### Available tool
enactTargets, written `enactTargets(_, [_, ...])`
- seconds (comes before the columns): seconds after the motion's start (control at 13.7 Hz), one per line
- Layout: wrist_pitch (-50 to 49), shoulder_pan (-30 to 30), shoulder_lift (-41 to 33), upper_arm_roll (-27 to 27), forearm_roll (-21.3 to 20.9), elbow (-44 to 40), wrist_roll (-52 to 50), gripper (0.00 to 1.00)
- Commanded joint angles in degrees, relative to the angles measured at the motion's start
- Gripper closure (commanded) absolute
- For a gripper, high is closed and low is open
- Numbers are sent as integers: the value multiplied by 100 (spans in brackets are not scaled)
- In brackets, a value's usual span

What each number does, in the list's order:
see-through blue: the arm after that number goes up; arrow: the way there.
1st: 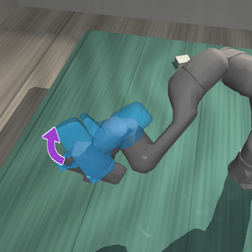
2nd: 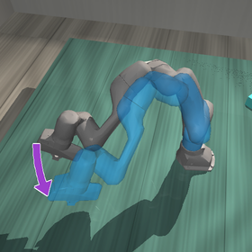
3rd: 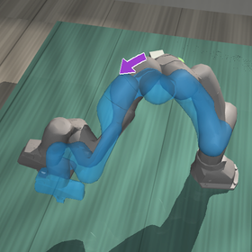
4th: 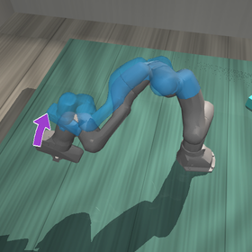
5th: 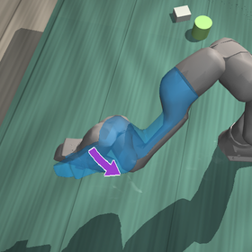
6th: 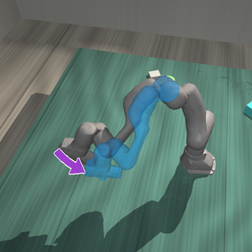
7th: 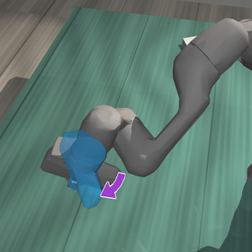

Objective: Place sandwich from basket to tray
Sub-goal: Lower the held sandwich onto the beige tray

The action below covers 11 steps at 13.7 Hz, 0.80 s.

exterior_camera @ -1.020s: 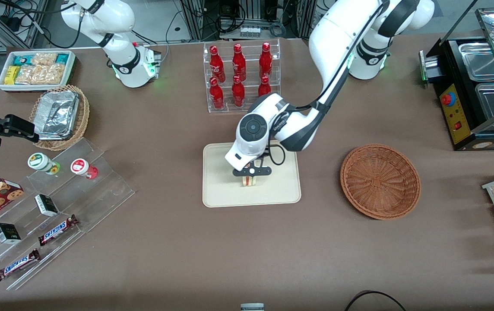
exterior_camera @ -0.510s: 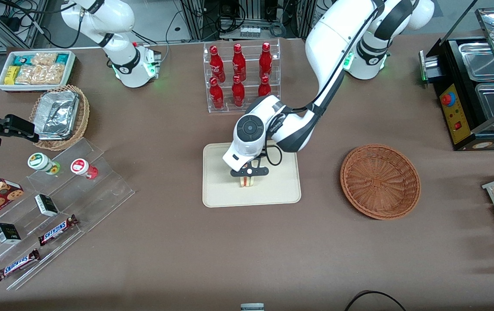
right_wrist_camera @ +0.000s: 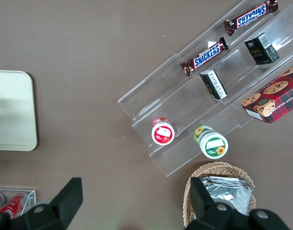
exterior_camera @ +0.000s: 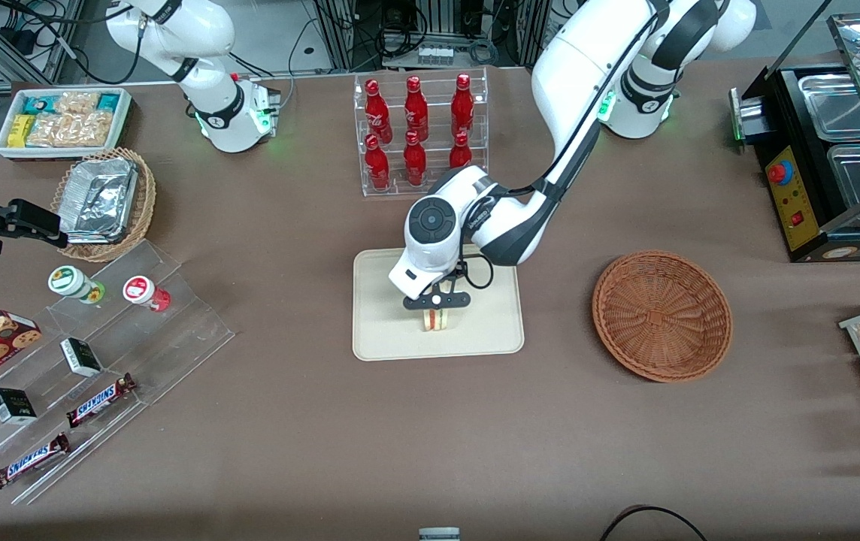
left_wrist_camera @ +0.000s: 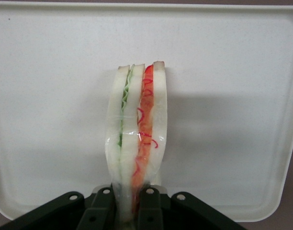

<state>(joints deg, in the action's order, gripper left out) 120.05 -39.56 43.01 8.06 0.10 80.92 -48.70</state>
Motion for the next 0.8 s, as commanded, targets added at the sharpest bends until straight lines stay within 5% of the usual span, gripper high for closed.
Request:
enactTargets(0.0, [-87,-96,59,-59,-106,-120,-271,100])
enactTargets(0.36, [-69,-167,85,-59,-221,-85,-412,100])
enactTargets(0.51, [-69,-167,129,-59,-221,-85,-403,70])
enactTargets(0.58, [-61,-167,146,-59,-212,-85,-412,47])
enactTargets(0.66, [-52,-167,147,-59,-221,-85,-403,8])
enactTargets(0.73, [-52,-167,155,-59,-221,-85,-412,0])
